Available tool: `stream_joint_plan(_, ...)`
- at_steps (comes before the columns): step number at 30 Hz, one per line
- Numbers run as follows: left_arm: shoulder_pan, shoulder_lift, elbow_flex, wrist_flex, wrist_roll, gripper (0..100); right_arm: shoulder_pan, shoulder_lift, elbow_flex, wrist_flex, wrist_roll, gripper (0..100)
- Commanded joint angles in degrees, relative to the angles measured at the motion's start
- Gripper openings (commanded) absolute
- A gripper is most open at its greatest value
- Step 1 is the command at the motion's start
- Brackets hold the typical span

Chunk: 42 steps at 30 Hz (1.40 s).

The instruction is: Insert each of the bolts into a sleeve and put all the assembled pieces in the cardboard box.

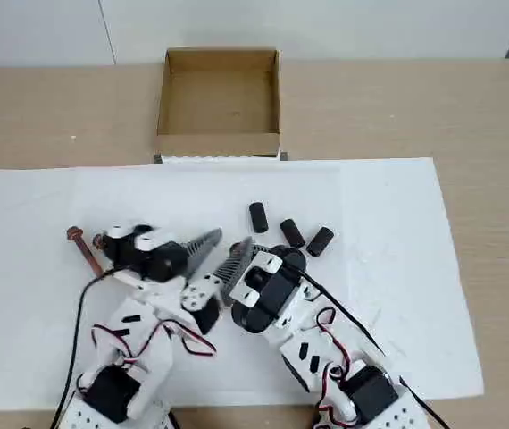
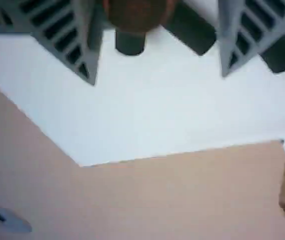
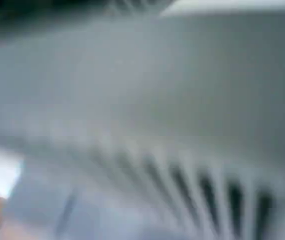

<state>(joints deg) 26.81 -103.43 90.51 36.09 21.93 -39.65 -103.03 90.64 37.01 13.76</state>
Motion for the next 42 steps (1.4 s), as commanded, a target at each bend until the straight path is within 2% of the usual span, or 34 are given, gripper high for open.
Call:
stream_joint_plan(1, -0.70, -0.70, -4.18, 0.09, -0.35, 15, -0.31, -0.84, -2.64, -1.71, 0.44, 0.3)
stream_joint_plan(4, -2.46, -0.70, -5.14, 0.09, -0.97, 7, 0.84, -0.84, -2.81, -1.36, 0.44, 0.3)
stream_joint_plan(6, -4.13, -0.70, -5.23, 0.00, -4.48, 0, 3.82, -0.84, -2.90, -1.36, 0.44, 0.3)
stream_joint_plan(11, -11.16, -0.70, -4.88, 0.00, -10.90, 0, 12.53, -0.84, -2.99, -0.92, -3.43, 0.3)
stream_joint_plan(16, -18.37, -0.70, -2.59, 0.53, -14.59, 1, 18.86, -0.84, -1.23, 7.87, -4.75, 0.3)
stream_joint_plan(21, -22.95, -0.70, -0.22, 12.40, -15.12, 1, 24.13, -0.84, -1.41, 14.29, -7.21, 0.3)
stream_joint_plan(25, -23.03, -0.70, 1.80, 17.85, -15.12, 1, 24.48, -0.48, -4.31, 16.66, -12.13, 0.3)
stream_joint_plan(34, -23.03, -0.70, 4.79, 18.02, -15.21, 1, 24.48, 1.36, -11.78, 18.77, -13.45, 0.3)
stream_joint_plan(42, -23.03, -0.70, 4.79, 18.02, -15.21, 1, 24.48, 24.66, -28.31, 14.20, -14.59, 0.3)
